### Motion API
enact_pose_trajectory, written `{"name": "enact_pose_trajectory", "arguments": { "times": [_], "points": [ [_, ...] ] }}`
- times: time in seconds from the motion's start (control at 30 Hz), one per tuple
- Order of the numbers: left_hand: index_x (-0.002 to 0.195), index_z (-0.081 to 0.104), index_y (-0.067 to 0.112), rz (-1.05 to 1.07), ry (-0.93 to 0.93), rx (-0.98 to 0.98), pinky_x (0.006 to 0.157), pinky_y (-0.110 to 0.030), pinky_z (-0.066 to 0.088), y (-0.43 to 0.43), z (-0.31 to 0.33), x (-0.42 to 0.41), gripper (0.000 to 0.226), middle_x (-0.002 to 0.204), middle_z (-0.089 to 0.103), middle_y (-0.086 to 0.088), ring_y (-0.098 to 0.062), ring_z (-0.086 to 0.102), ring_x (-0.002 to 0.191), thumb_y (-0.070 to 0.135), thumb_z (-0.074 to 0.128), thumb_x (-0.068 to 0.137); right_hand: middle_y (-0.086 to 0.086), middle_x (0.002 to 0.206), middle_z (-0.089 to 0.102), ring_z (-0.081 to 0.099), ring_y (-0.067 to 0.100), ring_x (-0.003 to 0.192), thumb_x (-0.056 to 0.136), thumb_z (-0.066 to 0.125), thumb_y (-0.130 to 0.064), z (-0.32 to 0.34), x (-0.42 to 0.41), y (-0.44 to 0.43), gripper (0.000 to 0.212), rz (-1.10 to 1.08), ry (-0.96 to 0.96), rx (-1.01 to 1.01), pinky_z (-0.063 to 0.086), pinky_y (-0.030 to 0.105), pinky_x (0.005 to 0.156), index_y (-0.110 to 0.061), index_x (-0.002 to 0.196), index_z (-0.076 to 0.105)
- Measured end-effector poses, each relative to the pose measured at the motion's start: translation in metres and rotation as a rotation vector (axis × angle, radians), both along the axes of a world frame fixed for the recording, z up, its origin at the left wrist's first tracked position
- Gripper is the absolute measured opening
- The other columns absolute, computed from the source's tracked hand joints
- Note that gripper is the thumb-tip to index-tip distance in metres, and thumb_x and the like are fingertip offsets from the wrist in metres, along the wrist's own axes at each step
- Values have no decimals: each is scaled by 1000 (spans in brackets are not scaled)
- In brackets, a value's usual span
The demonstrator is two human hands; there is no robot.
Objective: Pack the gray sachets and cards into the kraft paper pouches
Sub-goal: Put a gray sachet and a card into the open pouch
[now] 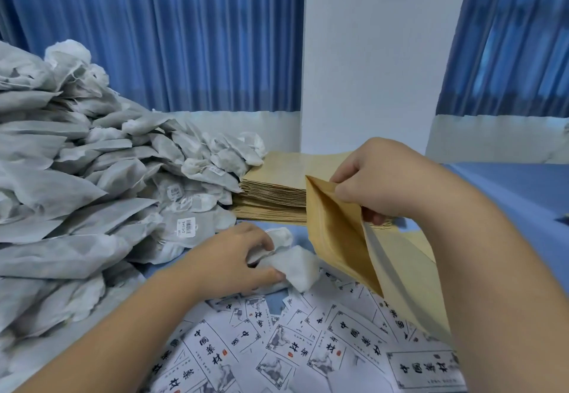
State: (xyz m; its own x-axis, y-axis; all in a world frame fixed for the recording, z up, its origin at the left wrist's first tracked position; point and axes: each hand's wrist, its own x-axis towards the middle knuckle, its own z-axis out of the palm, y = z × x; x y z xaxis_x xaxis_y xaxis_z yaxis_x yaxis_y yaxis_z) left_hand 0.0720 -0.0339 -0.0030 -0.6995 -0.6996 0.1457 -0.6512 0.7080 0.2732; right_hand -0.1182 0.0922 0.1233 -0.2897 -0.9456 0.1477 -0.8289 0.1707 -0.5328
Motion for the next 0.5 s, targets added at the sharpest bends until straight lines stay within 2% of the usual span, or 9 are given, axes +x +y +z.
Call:
{"name": "enact_pose_trajectory", "arguments": {
  "times": [0.07, 0.13, 0.23, 0.33, 0.4, 0.5],
  "points": [
    [120, 48, 44, 5, -49, 36, 89, -26, 43, 6, 1, -2, 74, 121, 40, 24, -1, 46, 106, 85, 45, 59, 3, 44, 56, 53, 17, 36, 76, 49, -2, 0, -1, -1, 30, -2, 2, 4, 47, 20, 42, -8, 89, 75],
    [125, 46, 41, 22, -73, 57, 95, -31, 44, 12, 2, -6, 75, 125, 37, 22, -5, 46, 111, 83, 47, 63, 4, 45, 56, 54, 18, 36, 76, 49, -2, -1, -1, -1, 30, -4, 5, 1, 47, 20, 42, -9, 89, 75],
    [123, 46, 34, 90, -76, 49, 97, -36, 44, 23, -2, -19, 55, 128, 37, 13, -12, 45, 116, 63, 51, 77, 2, 44, 58, 55, 16, 36, 78, 50, -4, -1, 0, -3, 29, -8, 11, 4, 47, 18, 41, -14, 87, 76],
    [112, 45, 28, 194, -38, 9, 94, -41, 44, 30, -7, -34, 38, 122, 41, 5, -19, 45, 111, 50, 49, 81, 7, 55, 64, 59, 18, 42, 79, 51, -5, -2, 4, -4, 28, -6, 12, 3, 51, 23, 46, -13, 90, 76],
    [107, 43, 29, 257, -48, -15, 93, -44, 42, 30, -11, -39, 39, 114, 42, 4, -20, 44, 108, 56, 48, 79, 10, 59, 66, 60, 19, 44, 79, 51, -5, -3, 4, -5, 28, -3, 10, 4, 52, 24, 48, -11, 91, 75],
    [101, 36, 33, 282, -126, -32, 91, -43, 39, 24, -15, -39, 47, 104, 41, 3, -22, 44, 104, 72, 46, 75, 8, 55, 63, 58, 20, 43, 78, 51, -4, -5, 3, -5, 27, 2, 12, 13, 52, 23, 47, -12, 86, 76]
  ]
}}
